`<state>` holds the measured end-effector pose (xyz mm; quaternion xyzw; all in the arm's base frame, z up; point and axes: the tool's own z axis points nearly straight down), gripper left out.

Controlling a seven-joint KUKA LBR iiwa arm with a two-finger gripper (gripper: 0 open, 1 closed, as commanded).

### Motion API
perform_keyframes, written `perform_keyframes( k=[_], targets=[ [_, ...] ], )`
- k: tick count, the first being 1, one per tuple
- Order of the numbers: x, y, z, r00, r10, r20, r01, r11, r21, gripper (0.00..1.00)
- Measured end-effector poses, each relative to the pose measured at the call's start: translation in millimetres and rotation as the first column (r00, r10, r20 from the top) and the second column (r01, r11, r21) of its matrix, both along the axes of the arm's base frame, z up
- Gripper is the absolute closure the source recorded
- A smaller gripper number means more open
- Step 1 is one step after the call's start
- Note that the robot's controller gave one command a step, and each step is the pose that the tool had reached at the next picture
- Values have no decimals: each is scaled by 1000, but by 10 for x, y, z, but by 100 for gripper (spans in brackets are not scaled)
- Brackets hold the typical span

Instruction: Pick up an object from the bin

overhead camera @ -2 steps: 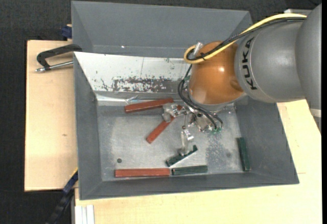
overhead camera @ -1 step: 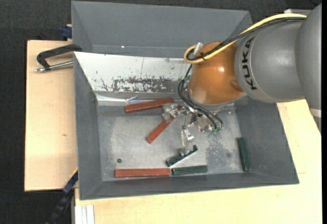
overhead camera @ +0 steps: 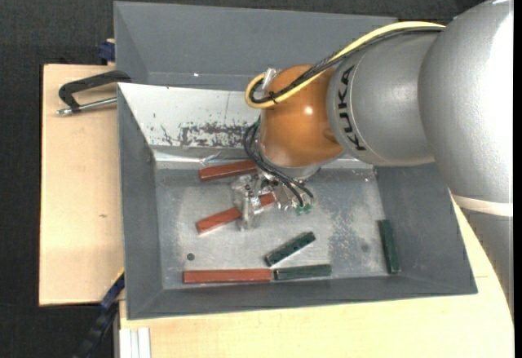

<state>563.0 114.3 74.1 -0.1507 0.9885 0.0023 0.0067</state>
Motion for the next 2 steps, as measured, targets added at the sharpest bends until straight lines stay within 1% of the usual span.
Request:
perform_keyframes(
  k=[1,2],
  targets=[
    [-20,-16,-26,1000,-1,-7,1,1000,-3,0],
    [-20,-17,-26,1000,-1,-7,1,1000,-3,0]
  ],
)
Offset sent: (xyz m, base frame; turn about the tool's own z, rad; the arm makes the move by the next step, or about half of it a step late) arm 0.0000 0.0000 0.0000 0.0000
